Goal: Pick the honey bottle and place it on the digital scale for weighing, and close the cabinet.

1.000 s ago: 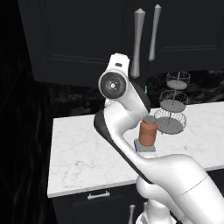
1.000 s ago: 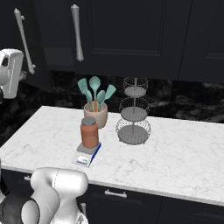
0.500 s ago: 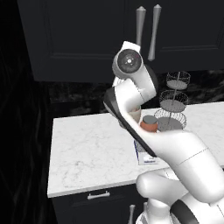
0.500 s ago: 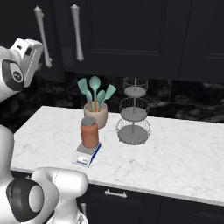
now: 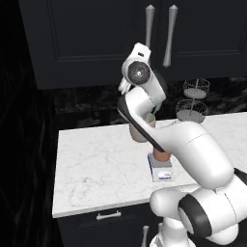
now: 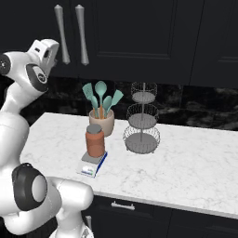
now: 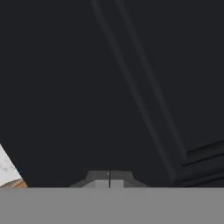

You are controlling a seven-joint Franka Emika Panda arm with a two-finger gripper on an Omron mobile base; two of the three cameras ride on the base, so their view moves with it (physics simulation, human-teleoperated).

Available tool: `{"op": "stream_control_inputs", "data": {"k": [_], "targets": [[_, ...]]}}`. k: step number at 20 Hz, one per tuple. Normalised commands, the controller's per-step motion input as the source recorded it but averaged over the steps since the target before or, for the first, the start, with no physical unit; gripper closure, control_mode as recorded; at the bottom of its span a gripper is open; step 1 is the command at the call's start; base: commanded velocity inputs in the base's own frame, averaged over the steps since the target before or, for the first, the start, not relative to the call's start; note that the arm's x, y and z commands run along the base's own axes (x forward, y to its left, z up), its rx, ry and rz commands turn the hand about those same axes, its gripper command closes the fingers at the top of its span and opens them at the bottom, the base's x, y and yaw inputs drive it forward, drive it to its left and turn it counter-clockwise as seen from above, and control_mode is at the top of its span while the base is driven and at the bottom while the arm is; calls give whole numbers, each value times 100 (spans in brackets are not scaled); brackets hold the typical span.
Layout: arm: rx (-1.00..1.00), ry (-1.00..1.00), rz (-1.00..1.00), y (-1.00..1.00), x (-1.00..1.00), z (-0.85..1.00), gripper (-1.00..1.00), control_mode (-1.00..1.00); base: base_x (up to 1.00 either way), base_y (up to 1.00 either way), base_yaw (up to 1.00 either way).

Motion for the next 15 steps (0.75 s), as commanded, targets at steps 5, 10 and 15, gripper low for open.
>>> {"op": "stream_control_inputs", "data": {"k": [5,10,15], "targets": [[7,1,0,0,79,4,100,-100,0,0,0],[2,2,0,0,93,0,100,-100,0,0,0],[0,4,0,0,89,0,100,-100,0,0,0]]}}
